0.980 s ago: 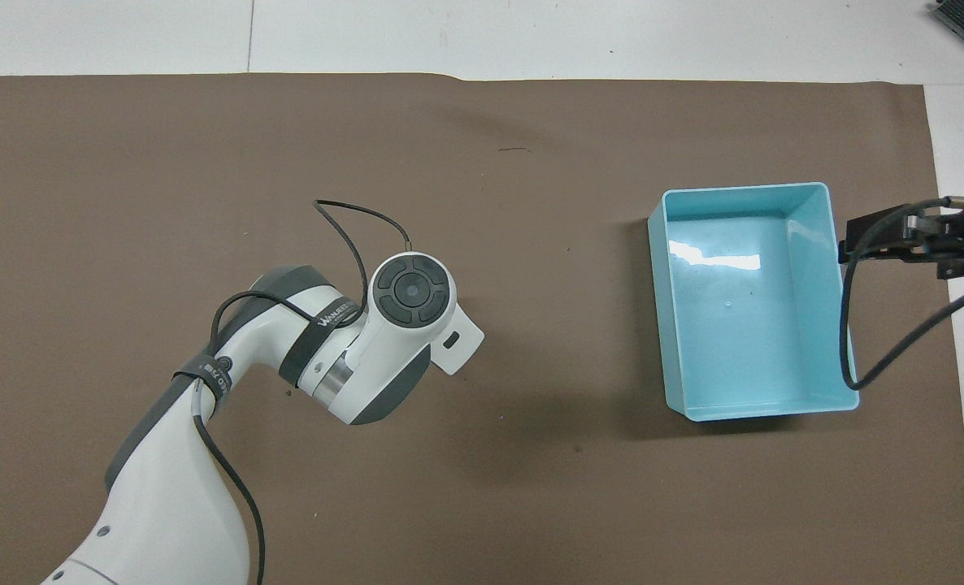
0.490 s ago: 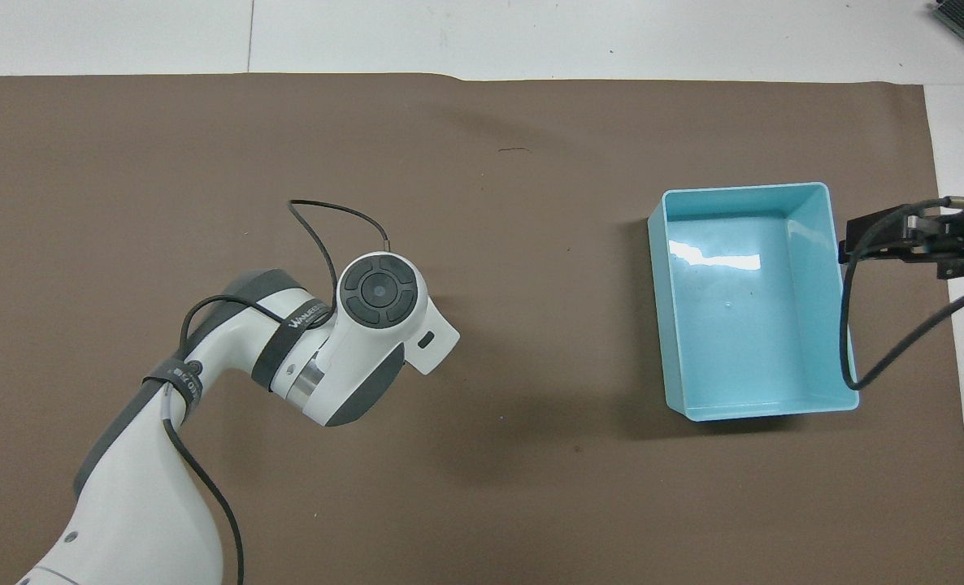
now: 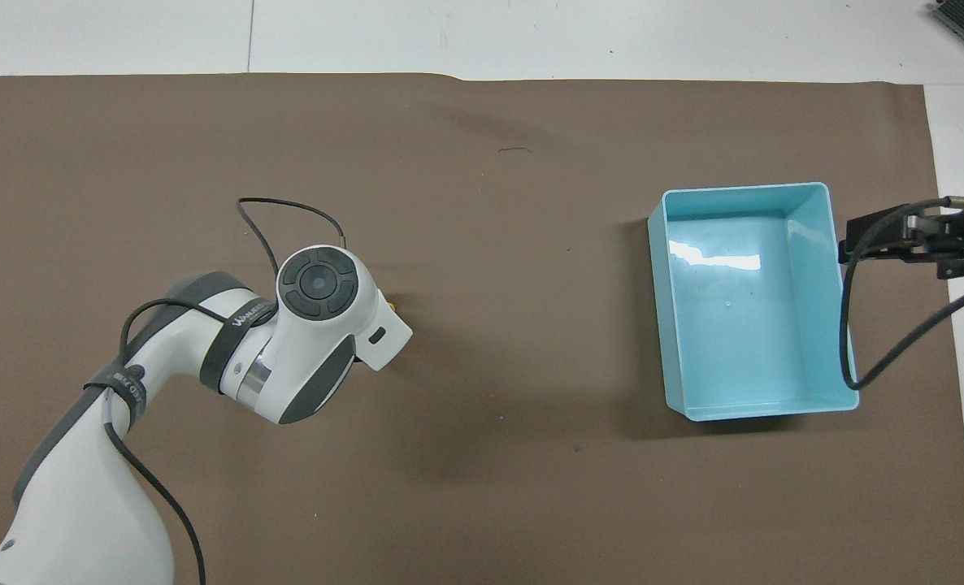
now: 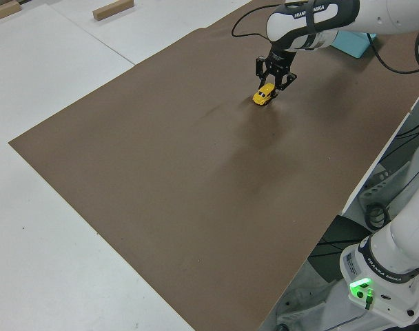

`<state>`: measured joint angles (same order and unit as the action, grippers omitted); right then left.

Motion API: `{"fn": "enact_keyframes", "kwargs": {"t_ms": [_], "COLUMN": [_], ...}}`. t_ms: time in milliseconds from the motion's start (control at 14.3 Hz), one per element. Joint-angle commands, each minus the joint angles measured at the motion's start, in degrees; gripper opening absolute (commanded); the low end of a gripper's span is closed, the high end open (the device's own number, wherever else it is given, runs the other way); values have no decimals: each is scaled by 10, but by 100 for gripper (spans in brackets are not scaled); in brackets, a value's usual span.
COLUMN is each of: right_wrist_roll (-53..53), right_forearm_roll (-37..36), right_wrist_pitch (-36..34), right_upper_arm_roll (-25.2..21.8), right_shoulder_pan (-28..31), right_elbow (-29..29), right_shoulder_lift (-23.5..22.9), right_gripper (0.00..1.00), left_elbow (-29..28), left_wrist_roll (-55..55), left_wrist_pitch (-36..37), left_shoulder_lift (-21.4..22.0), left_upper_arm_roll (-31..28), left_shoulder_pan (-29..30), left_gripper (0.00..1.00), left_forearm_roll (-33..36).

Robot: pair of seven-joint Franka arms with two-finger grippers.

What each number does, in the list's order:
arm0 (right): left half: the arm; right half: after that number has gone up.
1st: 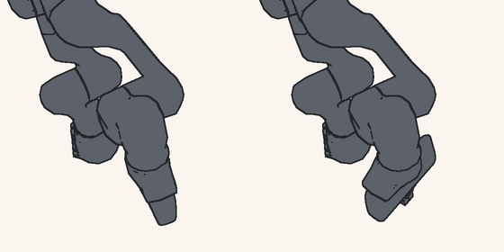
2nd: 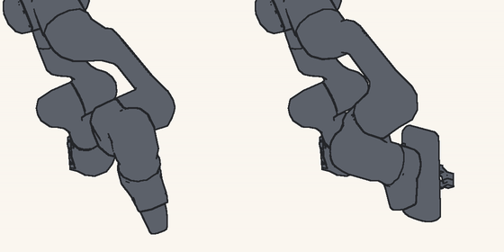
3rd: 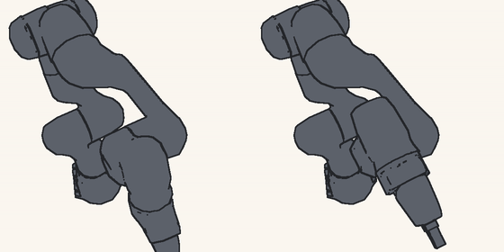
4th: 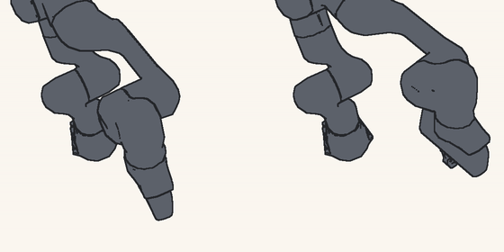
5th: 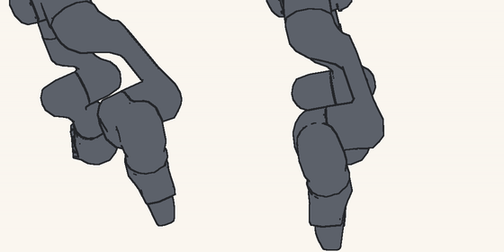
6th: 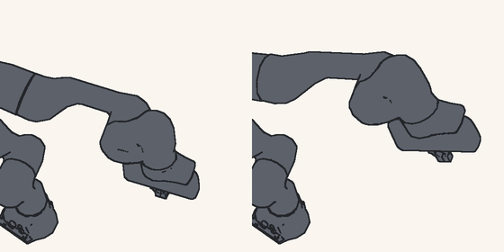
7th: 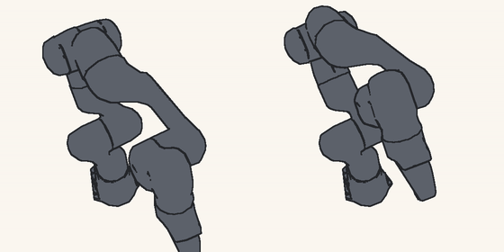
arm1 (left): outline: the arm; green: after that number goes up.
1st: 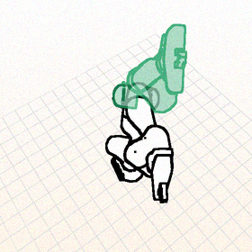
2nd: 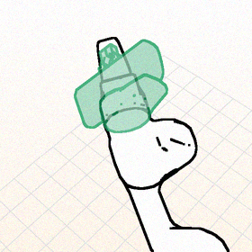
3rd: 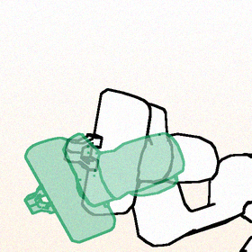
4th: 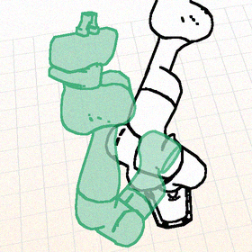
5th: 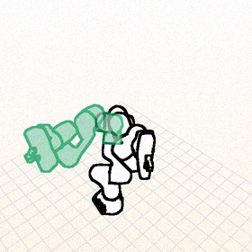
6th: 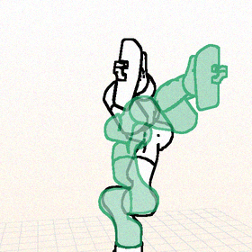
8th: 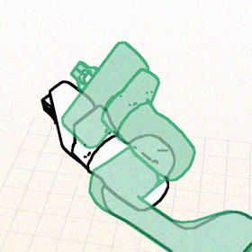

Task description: Wind up and store yellow beetle car

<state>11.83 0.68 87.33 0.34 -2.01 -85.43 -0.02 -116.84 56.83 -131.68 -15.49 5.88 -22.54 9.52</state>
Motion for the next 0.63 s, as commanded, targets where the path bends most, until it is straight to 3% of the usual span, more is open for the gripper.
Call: {"fn": "enact_keyframes", "kwargs": {"t_ms": [0,420,490,560], "right_wrist_roll": [-15,-15,-15,-15], "right_forearm_roll": [12,12,12,12], "right_wrist_pitch": [8,8,8,8], "right_upper_arm_roll": [0,0,-1,-1], "right_shoulder_pan": [5,5,5,5], "right_elbow": [-16,-16,-16,-16], "right_shoulder_lift": [12,13,13,12], "right_gripper": [100,100,100,100], "left_elbow": [-54,-70,-66,-62], "left_wrist_roll": [24,99,115,128], "left_wrist_pitch": [-41,-33,-28,-23], "left_shoulder_lift": [20,38,41,41], "left_upper_arm_roll": [1,2,3,3], "left_shoulder_pan": [25,80,92,89], "left_gripper": [0,0,29,99], "left_forearm_roll": [13,12,13,12]}}
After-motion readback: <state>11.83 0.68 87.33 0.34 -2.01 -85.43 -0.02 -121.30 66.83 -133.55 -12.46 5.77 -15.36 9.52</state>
